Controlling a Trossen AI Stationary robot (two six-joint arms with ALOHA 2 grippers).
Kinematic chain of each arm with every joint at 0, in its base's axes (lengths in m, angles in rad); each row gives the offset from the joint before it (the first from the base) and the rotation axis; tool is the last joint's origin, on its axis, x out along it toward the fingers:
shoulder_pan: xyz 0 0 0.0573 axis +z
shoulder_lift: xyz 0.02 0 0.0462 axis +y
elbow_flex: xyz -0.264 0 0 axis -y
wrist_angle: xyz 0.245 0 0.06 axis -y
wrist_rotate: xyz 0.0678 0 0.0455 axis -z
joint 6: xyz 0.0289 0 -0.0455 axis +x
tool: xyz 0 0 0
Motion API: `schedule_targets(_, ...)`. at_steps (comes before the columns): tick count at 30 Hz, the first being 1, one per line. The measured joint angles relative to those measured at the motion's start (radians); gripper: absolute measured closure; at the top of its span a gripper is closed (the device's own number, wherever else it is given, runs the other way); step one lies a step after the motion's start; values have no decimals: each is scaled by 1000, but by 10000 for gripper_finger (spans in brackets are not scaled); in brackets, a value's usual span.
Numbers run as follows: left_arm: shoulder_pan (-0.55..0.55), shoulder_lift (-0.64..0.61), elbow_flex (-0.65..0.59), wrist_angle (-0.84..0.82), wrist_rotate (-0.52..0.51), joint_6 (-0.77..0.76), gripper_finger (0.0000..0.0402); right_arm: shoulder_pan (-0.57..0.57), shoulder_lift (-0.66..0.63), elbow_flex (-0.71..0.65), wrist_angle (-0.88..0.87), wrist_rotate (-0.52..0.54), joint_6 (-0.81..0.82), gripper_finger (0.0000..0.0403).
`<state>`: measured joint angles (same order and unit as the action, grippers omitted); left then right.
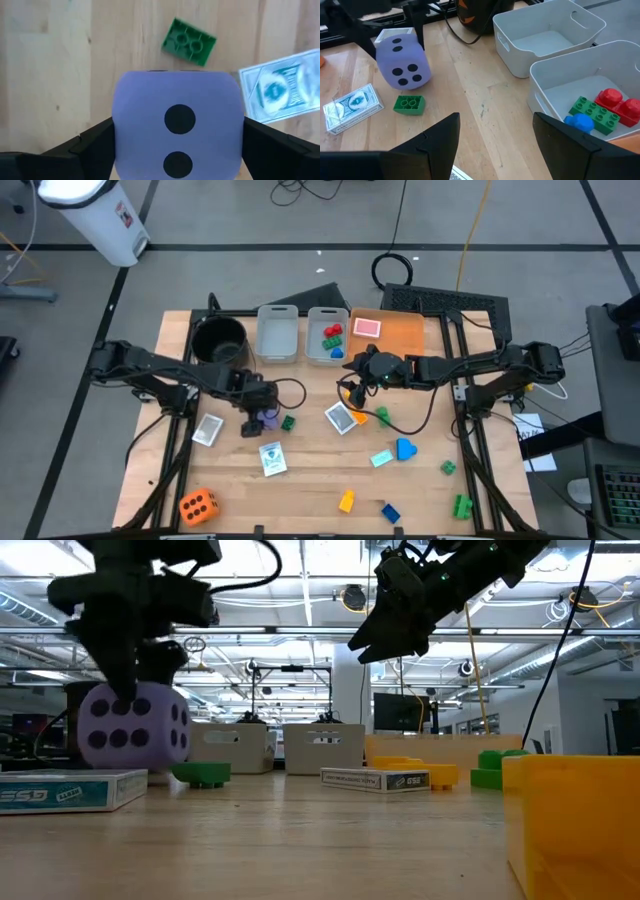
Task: Pick & Place Toys
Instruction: Put the purple dice into the left gray bin
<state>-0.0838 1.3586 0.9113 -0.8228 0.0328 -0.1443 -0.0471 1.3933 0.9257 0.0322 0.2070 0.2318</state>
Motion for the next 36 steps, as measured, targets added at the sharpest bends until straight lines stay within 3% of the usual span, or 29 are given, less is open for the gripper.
schedule_targets(12, 114, -2, 303, -209, -9, 66, 48, -11, -42, 1, -4, 0, 30, 161)
schedule_targets(21, 310, -3, 541, -318, -17, 190, 44, -13, -63, 0, -9, 3, 29, 161)
schedule_targets(28, 508, 15, 616, -311, -18, 286, 43, -13, -62, 0, -7, 1, 44, 161)
schedule_targets(36, 663, 138, 634, -286, -7, 349, 42, -13, -62, 0, -6, 1, 37, 161)
